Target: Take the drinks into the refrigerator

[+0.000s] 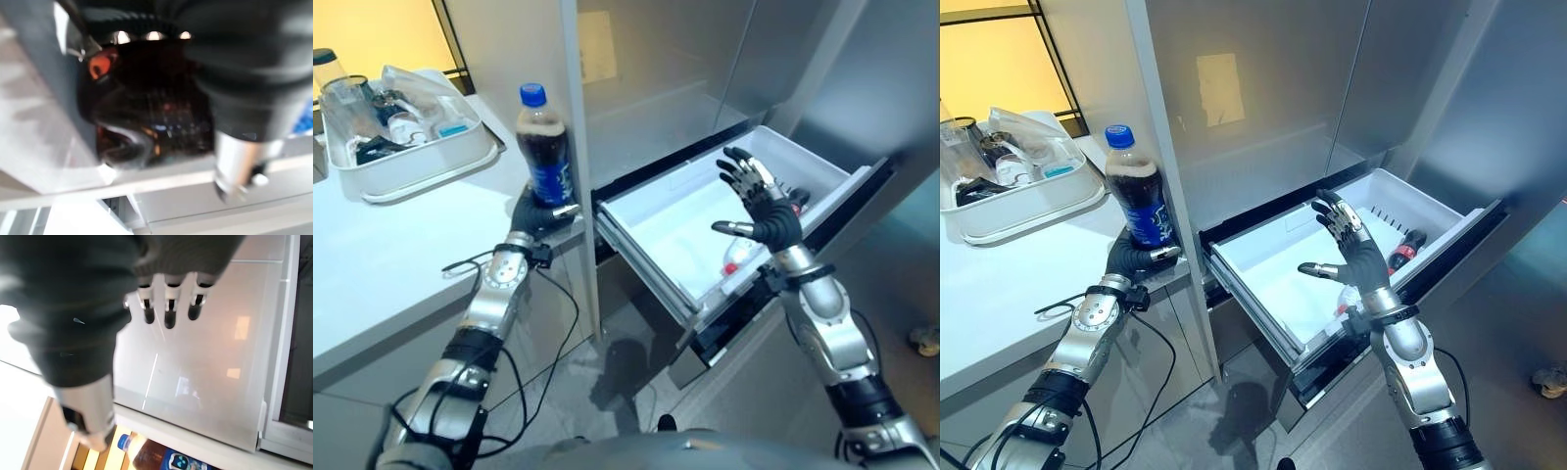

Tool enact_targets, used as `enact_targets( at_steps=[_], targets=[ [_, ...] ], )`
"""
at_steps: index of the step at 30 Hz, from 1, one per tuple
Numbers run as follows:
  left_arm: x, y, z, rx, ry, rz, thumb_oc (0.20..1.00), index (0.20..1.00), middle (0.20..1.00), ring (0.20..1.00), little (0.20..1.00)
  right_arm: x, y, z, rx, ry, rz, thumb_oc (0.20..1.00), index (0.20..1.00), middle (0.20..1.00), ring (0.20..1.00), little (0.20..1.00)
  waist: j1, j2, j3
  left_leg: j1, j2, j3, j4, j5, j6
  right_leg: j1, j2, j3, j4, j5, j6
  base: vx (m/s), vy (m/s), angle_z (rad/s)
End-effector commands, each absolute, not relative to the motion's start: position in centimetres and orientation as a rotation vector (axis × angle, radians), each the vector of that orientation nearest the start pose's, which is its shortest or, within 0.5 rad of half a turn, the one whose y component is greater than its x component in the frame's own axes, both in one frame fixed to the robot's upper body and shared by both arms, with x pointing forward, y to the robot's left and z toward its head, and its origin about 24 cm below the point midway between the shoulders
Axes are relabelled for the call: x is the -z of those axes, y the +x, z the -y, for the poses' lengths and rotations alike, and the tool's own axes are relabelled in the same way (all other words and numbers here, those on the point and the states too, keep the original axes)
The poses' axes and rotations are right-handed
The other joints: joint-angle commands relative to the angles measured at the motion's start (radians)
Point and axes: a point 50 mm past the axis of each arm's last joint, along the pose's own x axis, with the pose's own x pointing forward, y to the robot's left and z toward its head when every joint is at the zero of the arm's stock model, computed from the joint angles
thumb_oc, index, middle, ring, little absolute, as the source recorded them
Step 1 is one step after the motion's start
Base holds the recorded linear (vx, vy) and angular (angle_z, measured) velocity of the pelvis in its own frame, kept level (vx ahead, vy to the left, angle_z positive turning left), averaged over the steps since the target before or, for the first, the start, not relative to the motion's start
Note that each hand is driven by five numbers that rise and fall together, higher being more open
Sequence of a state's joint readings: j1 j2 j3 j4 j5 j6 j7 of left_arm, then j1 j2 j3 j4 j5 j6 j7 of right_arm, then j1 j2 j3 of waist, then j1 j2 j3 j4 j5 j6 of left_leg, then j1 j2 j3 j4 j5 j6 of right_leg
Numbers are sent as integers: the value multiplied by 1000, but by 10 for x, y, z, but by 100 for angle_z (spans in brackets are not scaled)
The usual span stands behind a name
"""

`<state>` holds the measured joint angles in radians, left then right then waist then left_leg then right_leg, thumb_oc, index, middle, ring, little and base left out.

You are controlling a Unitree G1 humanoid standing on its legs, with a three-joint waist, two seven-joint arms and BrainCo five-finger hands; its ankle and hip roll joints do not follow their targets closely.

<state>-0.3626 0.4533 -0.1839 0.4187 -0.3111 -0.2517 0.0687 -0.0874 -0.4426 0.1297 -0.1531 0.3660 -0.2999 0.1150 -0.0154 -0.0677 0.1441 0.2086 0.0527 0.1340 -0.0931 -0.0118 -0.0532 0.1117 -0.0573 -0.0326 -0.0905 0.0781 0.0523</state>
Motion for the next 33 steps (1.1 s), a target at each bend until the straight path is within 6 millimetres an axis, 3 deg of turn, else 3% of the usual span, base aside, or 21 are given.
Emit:
enact_targets(
  at_steps=[1, 20, 27, 33],
  targets=[
    [-112, 342, -183, 105, 180, 268, 200, 200, 200, 200, 200, -165, 246, 170, -340, -38, 654, 1000, 1000, 1000, 1000, 1000, -20, -2, 7, 26, 80, 23, 6, -55, -48, -24, -113, 4, 55, -1, 132, 0, 0, 0],
    [-106, 330, -191, 84, 139, 272, 200, 200, 200, 200, 200, -162, 245, 173, -324, -50, 644, 1000, 1000, 1000, 1000, 1000, -8, -7, 8, 18, 76, 20, 6, -54, -44, -28, -115, 0, 57, 0, 131, -3, 0, 0],
    [-121, 305, -207, 89, 75, 378, 200, 200, 200, 200, 200, -161, 246, 186, -256, -89, 638, 1000, 1000, 1000, 1000, 1000, 11, -6, 8, 13, 75, 15, 6, -54, -42, -27, -117, -3, 55, -2, 130, -6, -1, 0],
    [-128, 278, -221, 71, -89, 460, 200, 200, 200, 200, 200, -160, 245, 196, -196, -107, 640, 1000, 1000, 1000, 1000, 1000, 28, -10, 10, 10, 74, 8, 6, -54, -40, -27, -119, -9, 59, -3, 128, 0, 0, 0]
  ],
)
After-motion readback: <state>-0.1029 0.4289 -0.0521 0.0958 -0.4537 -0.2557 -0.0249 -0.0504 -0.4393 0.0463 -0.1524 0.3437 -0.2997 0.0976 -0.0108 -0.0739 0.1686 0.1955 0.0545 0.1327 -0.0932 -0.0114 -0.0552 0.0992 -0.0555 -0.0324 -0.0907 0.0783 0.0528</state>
